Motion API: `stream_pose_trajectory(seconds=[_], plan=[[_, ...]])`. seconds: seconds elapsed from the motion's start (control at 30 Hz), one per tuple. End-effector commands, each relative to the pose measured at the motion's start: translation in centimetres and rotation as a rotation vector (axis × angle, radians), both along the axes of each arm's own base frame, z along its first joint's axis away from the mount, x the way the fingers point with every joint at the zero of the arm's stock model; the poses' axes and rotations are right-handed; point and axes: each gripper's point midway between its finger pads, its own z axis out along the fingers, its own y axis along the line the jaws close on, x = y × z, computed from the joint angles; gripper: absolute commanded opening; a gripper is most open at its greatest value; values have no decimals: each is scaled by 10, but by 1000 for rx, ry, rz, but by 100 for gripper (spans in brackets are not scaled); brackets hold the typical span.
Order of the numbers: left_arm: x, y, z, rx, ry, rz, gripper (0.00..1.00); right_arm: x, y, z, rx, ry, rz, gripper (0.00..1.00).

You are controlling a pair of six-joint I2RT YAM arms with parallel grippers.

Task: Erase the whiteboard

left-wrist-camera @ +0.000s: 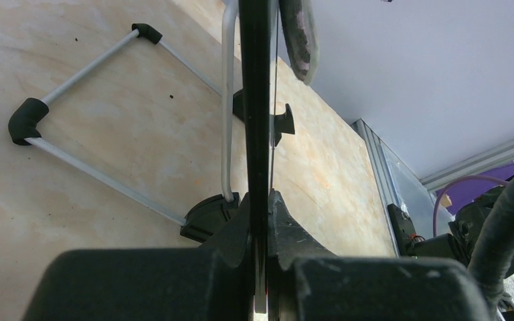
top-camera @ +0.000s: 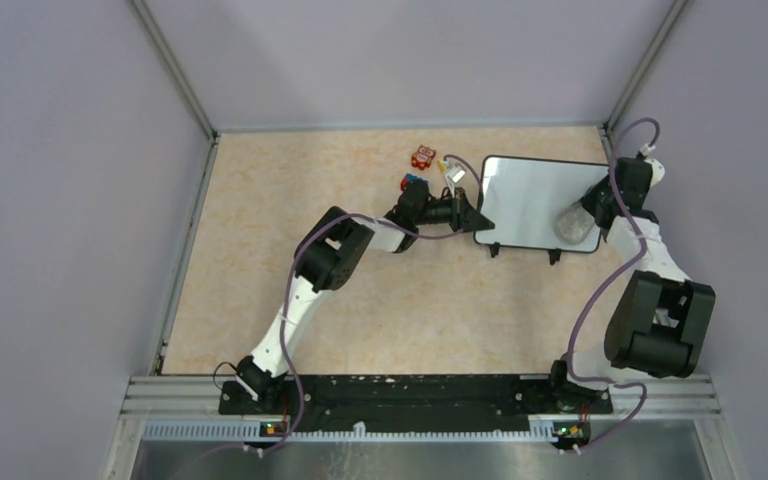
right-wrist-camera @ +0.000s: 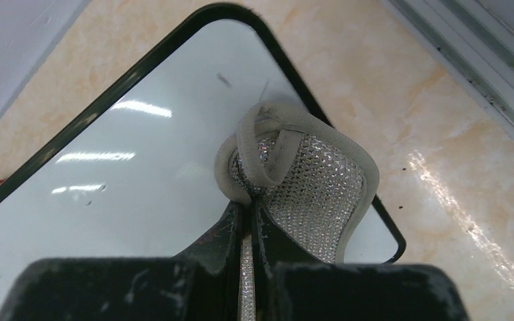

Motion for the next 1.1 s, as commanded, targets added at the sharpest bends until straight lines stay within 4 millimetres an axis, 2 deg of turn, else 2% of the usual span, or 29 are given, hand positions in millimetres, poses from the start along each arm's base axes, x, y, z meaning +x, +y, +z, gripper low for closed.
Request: stream_pose_trajectory(seconds=[0.0,0.13,0.17,0.23,0.37,0.53,0.6,0.7,0.77,0.87,0.97,1.07], plan=[[22,13,-16,28,4,86,0,21,44,22,-42,-55,148,0],[21,12,-15,27,7,83,0,25,99,39,-125,-72,282,0],[21,12,-14,26,8,81,0,23,117,43,-149,-74,327,0],[20,12,-13,22,7,80,0,15,138,47,-193,-61,374,0],[20,13,-9,15,6,84,0,-6,155,46,-184,-51,441,0],[18,15,-3,-2,8,93,3,-41,156,31,-162,3,472,0],[18,17,-2,-4,13,95,10,-54,155,27,-159,23,480,0],[16,19,3,-20,18,93,28,-70,154,24,-158,44,495,0],[16,22,6,-29,18,103,44,-77,152,26,-169,53,501,0],[16,27,13,-43,6,117,56,-89,152,28,-175,70,521,0],[14,33,26,-67,-19,127,66,-99,166,21,-127,91,590,0],[10,44,37,-79,-50,147,72,-113,190,1,-80,132,682,0]])
